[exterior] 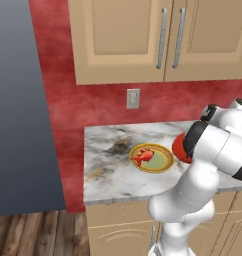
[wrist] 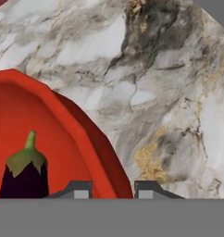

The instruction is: Place the fish on the plate and place the eggplant on the same plate.

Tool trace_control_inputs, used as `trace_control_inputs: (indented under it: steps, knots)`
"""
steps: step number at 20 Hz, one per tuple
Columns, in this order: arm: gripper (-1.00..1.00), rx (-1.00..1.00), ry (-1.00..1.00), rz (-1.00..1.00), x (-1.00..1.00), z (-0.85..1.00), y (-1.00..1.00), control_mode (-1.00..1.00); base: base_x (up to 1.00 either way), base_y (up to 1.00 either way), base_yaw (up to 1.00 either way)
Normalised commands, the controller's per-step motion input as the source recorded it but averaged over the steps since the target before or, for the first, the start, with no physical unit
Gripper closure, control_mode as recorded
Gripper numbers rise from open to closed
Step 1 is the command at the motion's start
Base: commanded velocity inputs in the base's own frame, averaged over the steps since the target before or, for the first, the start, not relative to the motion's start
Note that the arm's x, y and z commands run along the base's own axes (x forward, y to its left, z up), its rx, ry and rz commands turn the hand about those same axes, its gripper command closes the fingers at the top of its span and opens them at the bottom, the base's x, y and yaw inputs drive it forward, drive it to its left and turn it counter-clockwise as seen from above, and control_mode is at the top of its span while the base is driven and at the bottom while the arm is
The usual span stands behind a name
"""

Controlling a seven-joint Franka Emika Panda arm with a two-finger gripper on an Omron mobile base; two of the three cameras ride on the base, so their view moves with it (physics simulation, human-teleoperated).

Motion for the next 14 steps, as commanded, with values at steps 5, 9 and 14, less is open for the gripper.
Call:
trace_control_inputs:
  steps: [5, 9, 14]
  knots:
    - [1.0, -0.03, 0.02, 0.0, 0.2, 0.12, 0.2, -1.0, 0.0, 0.0, 0.0]
    - [1.0, 0.0, 0.02, 0.0, 0.18, 0.18, 0.15, -1.0, 0.0, 0.0, 0.0]
    - [1.0, 0.0, 0.03, 0.0, 0.09, 0.21, 0.15, -1.0, 0.0, 0.0, 0.0]
